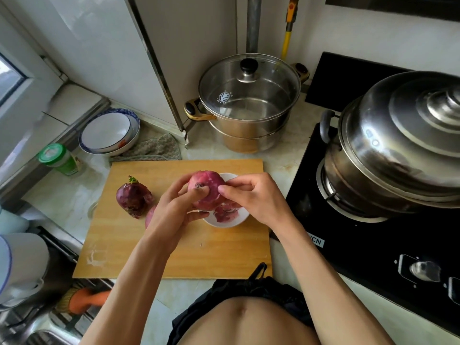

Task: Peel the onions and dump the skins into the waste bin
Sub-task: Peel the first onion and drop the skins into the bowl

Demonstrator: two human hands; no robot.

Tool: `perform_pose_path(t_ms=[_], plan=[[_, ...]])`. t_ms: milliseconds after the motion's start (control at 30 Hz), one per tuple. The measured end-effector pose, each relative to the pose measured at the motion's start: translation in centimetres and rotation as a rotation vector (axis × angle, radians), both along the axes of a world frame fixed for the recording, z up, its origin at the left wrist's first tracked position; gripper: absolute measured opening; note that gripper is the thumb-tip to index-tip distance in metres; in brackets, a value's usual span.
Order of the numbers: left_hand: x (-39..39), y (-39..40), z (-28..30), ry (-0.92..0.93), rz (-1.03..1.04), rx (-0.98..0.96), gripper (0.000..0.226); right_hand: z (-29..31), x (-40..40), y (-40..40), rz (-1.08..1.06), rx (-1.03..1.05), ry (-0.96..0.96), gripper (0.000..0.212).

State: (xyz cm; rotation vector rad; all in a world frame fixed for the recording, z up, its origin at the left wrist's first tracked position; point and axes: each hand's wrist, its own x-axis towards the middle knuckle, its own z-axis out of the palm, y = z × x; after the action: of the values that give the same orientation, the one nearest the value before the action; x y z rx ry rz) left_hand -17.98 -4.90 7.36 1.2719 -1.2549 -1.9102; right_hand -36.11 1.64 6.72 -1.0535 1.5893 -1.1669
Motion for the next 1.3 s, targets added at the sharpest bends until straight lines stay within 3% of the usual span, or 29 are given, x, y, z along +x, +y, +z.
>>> perform_pose_path(t_ms=[167,533,767,900,1067,1300], plan=[[0.3,-0.2,0.1,-0.012,-0.011,-0.055,0.052,0.2,-0.2,0.0,0.008,0.002,-0.096,0.007],[0.0,0.0,0.5,-0.039,0.013,-0.126,0.053,0.1,0.2,-0.3,-0.029,0.030,-0.142,0.018],[-0.5,0.0,0.7,0.030,0.072,0.092,0.044,-0.1,0.5,-0.3,-0.089,-0.029,-0.059,0.021],[-0.8,0.0,1.5,0.063,0.070,0.268,0.064,1.0,0.7,-0.1,-0.030,-0.195,0.020,0.037],[-0.8,0.1,2.1,0.000,-0.025,0.332,0.065,1.3,1.1,0.0,0.065,-0.300,0.128,0.043],[-0.9,0.0,2.2,-0.087,-0.051,0.333,0.062,1.2,1.0,-0.2,0.110,-0.257,0.195,0.044]])
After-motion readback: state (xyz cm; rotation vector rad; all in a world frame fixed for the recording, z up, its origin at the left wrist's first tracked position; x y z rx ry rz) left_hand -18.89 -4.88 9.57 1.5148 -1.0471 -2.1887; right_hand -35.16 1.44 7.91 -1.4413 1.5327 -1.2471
